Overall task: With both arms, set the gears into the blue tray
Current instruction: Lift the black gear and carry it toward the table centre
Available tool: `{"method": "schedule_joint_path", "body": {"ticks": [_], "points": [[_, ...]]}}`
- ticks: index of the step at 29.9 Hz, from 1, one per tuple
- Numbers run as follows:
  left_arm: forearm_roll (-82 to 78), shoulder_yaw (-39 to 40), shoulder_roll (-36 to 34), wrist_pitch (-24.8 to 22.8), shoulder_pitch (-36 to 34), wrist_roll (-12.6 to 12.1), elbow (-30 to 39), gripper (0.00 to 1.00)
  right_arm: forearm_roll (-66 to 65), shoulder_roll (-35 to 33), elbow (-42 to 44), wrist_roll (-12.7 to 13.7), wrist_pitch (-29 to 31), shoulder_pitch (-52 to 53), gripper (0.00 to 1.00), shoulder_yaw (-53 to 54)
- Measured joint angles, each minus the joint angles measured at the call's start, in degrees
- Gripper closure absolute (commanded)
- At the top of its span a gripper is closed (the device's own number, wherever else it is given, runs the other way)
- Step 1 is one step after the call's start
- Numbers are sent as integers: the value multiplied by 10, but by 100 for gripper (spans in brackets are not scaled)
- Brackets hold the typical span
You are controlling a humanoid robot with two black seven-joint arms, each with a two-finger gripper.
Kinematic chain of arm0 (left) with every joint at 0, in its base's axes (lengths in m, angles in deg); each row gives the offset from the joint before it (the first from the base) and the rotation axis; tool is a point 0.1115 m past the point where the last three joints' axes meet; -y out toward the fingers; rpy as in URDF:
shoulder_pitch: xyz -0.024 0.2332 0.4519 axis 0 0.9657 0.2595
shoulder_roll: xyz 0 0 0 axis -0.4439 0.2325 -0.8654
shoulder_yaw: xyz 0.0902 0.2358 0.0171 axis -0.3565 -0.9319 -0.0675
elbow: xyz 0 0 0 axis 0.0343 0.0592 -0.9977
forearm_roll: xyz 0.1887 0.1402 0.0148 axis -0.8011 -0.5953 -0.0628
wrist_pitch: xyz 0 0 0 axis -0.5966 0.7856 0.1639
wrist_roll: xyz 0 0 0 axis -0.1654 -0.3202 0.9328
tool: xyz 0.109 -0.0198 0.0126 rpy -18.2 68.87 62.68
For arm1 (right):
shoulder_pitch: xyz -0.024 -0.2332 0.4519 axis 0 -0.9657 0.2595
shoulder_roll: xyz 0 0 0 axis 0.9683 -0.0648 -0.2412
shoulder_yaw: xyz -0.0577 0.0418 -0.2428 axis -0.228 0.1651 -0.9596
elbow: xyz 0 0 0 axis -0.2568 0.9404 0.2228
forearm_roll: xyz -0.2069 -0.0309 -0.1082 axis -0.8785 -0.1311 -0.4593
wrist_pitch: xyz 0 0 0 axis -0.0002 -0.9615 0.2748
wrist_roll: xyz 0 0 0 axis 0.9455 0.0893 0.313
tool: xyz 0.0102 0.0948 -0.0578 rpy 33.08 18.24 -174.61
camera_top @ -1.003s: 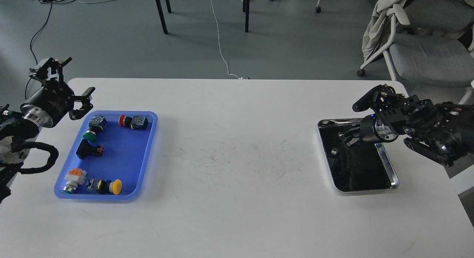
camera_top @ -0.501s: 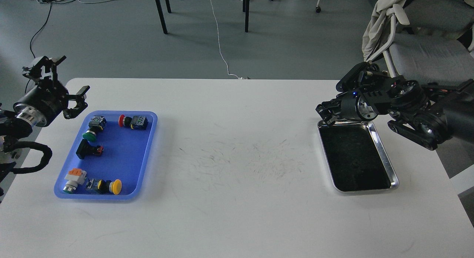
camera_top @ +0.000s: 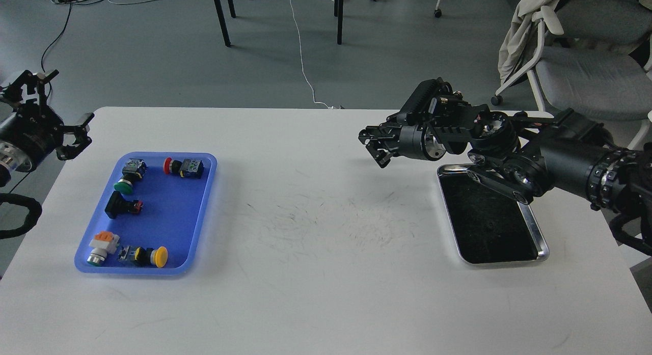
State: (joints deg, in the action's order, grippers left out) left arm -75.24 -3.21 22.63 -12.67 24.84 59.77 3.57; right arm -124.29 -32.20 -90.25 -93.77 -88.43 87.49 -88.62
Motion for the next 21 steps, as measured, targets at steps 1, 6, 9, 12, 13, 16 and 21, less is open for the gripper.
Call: {"method": "schedule_joint_path", "body": {"ticks": [1, 6, 9, 12, 13, 16, 21], "points": [[0, 0, -2, 0, 1, 0, 0, 1, 0, 8, -2, -1, -11, -2, 100, 3], [0, 0, -8, 0, 1, 0, 0, 1, 1, 45, -2, -1, -43, -11, 100, 7], [0, 0, -13, 0, 2, 0, 1, 1, 1, 69, -2, -1, -53, -20, 100, 7], [0, 0, -16, 0, 2, 0, 1, 1, -1, 79, -2, -3, -64, -27, 100, 5], [0, 0, -17, 0, 2, 0, 1, 1, -1, 80, -2, -5, -67, -29, 100, 4], [0, 0, -21, 0, 3, 0, 1, 1, -2, 81, -1, -8, -75, -36, 100, 2], [0, 0, -25, 0, 6, 0, 2, 1, -4, 81, 3, -10, -92, -55, 100, -5]]}}
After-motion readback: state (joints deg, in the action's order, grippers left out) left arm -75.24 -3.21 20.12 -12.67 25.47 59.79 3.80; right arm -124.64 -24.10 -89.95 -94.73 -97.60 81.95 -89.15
